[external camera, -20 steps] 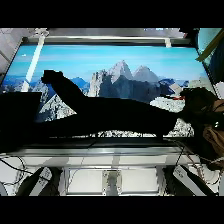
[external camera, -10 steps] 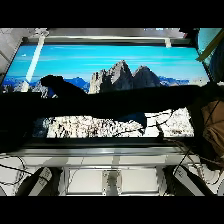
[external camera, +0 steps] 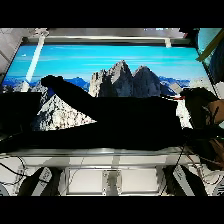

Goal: Fold the clothes and pants, and hang the long-sleeved shirts on hangers.

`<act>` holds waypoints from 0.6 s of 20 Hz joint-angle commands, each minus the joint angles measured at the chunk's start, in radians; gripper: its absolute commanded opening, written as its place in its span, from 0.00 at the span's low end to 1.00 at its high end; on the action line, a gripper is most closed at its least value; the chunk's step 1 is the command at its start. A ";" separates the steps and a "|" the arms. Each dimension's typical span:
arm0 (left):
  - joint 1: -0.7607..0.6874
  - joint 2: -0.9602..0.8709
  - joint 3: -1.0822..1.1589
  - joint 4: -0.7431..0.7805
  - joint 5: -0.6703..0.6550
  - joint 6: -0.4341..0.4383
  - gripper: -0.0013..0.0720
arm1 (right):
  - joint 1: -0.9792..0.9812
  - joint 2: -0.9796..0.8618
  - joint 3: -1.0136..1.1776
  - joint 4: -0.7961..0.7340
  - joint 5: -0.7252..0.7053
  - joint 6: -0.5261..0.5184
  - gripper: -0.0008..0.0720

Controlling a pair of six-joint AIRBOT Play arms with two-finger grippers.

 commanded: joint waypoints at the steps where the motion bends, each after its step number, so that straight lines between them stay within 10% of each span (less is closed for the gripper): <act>1: -0.001 -0.005 -0.015 0.005 0.051 0.008 0.05 | 0.000 0.006 -0.004 -0.060 -0.003 0.080 0.22; 2: 0.000 -0.005 0.016 0.005 0.051 0.008 0.06 | 0.000 0.006 0.030 -0.060 0.030 0.093 0.57; 3: -0.001 -0.005 0.063 0.004 0.051 0.008 0.30 | 0.000 0.006 0.080 -0.060 0.068 0.093 0.79; 4: -0.001 -0.005 0.127 -0.003 0.056 0.008 0.77 | 0.000 0.006 0.134 -0.060 0.083 0.093 0.80; 5: -0.001 -0.005 0.195 -0.018 0.072 -0.002 1.00 | 0.000 0.006 0.198 -0.059 0.081 0.095 0.80; 12: -0.005 -0.277 0.596 -0.446 0.114 0.009 0.97 | 0.001 -0.049 0.386 0.114 -0.149 0.163 0.77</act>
